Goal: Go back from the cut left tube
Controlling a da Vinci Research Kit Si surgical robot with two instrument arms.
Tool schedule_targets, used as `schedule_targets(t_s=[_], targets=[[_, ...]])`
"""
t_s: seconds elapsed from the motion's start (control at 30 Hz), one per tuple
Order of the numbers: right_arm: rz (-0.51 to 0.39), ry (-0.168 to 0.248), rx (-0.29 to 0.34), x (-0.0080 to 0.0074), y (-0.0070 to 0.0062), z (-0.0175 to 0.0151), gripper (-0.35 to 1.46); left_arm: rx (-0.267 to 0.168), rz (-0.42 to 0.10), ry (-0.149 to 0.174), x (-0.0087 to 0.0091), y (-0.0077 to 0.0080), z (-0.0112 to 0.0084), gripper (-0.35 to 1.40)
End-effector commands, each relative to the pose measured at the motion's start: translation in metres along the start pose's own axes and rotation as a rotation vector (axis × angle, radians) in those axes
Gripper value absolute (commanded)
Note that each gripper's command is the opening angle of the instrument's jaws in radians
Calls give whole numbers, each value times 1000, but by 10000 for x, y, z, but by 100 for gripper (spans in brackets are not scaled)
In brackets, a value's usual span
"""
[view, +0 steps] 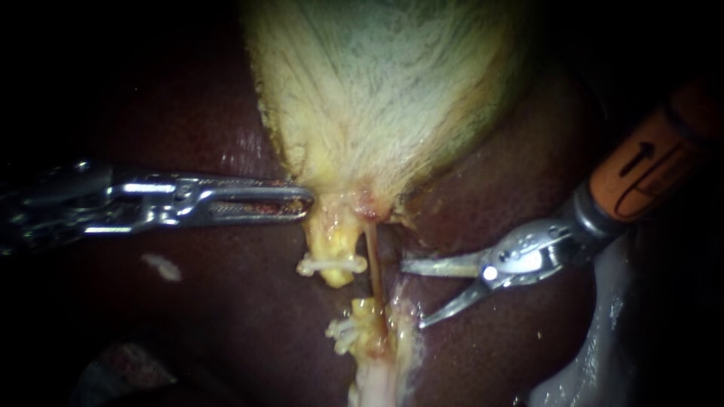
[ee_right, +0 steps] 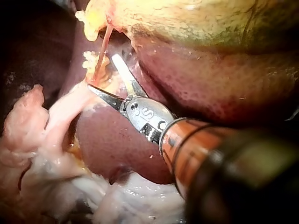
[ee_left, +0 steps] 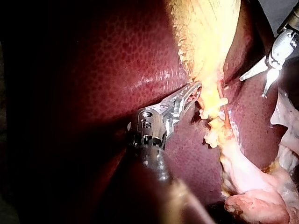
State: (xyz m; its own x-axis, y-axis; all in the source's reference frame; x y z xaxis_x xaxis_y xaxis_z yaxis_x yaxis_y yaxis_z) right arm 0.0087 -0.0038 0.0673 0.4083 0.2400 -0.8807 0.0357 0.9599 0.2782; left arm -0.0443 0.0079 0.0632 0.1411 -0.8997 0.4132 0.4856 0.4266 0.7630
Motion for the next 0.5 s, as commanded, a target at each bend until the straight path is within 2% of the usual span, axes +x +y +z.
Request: schedule_targets(t_s=[0.03,0.23,0.5], targets=[[-11,-2,-7,1,3,-4,143,0,0,0,0,0,0,-35],[-53,-19,-41,4,15,-29,143,0,0,0,0,-1,0,-35],[-58,-21,-43,3,14,-31,143,-6,2,-3,4,-2,8,-35]])
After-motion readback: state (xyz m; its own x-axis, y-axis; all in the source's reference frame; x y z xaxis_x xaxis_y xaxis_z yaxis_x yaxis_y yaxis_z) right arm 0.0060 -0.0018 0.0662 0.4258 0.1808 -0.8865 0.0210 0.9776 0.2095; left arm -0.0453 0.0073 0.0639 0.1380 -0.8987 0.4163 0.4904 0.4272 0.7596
